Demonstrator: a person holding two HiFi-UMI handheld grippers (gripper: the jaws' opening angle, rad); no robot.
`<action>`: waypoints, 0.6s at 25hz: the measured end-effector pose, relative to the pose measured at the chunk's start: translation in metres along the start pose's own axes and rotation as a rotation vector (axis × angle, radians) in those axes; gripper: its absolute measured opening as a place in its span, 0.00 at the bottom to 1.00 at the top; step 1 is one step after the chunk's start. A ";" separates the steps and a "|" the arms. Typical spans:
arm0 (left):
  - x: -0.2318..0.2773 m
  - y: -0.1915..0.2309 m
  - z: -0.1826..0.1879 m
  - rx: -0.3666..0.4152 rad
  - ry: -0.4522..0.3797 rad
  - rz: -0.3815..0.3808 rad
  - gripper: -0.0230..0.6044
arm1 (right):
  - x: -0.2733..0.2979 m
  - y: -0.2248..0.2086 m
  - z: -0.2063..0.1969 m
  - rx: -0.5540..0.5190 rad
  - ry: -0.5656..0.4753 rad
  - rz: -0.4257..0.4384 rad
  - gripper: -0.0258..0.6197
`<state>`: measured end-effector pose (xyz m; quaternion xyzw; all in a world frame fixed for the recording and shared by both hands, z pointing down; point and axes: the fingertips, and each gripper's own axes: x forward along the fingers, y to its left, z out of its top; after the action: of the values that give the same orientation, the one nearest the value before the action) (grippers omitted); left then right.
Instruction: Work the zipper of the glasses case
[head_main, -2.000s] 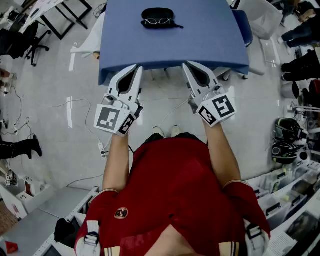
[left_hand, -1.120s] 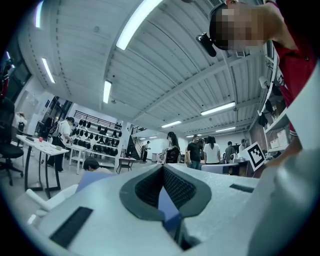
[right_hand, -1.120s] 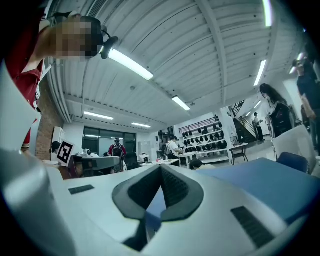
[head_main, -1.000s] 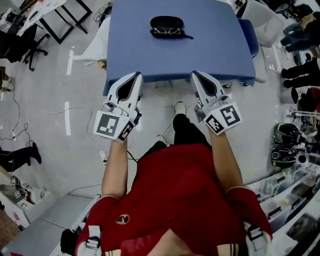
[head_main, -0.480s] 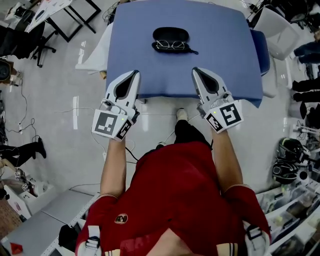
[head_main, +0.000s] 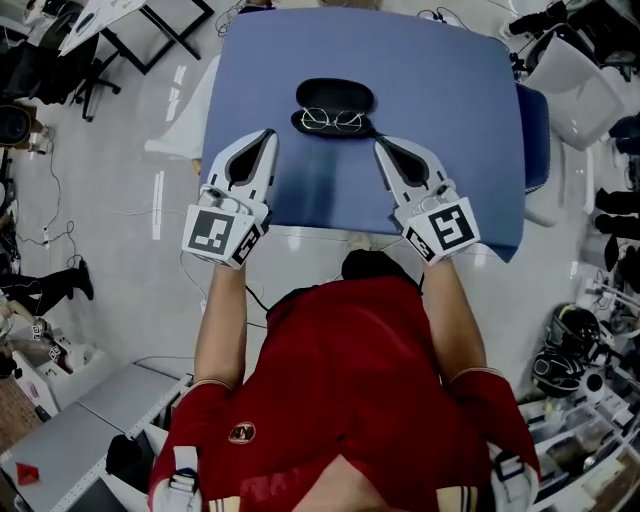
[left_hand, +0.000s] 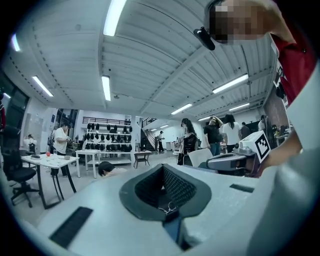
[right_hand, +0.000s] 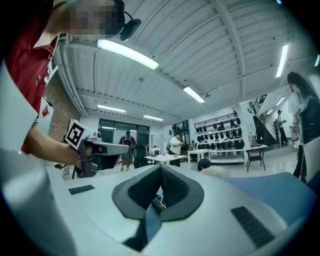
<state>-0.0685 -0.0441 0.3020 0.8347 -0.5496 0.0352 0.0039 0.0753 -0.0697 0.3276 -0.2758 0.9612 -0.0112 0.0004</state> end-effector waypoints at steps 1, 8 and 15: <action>0.010 0.002 -0.001 0.006 0.007 0.005 0.05 | 0.004 -0.006 -0.001 -0.003 0.004 0.014 0.03; 0.064 0.016 -0.013 0.067 0.075 0.024 0.05 | 0.027 -0.040 -0.008 0.008 0.016 0.087 0.03; 0.097 0.034 -0.027 0.118 0.151 -0.015 0.05 | 0.048 -0.052 -0.020 0.018 0.058 0.099 0.03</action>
<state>-0.0636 -0.1452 0.3338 0.8325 -0.5384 0.1303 -0.0036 0.0618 -0.1391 0.3494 -0.2274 0.9731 -0.0279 -0.0242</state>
